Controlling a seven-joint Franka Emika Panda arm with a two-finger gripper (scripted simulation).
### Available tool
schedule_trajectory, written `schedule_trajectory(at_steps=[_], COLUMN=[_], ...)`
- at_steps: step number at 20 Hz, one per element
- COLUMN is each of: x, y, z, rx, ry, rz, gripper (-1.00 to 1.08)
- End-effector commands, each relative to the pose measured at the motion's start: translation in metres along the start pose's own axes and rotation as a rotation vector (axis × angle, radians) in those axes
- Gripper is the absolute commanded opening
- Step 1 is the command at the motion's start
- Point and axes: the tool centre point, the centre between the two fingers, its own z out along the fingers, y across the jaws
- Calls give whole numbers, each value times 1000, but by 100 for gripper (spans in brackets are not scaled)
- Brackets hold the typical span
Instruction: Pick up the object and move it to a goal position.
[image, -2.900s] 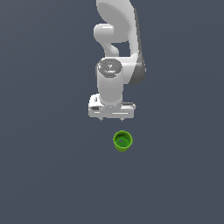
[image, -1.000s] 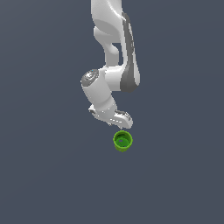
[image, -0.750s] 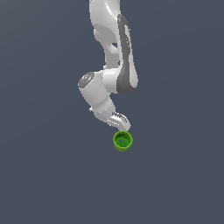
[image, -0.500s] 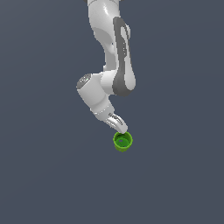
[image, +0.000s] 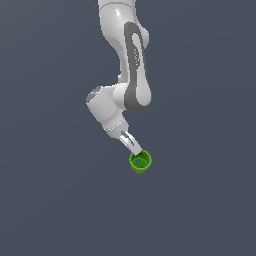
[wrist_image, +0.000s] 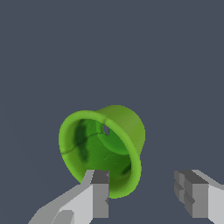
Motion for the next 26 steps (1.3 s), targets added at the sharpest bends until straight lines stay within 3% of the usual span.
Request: schedule_trajectory(at_steps=[1, 18, 19, 26], x=[1, 0, 0, 0], y=[0, 1, 1, 1], z=[1, 31, 31, 31], rx=[8, 9, 9, 9], ry=[0, 1, 1, 1], rz=[16, 20, 20, 20], gripper=[28, 28, -100, -100])
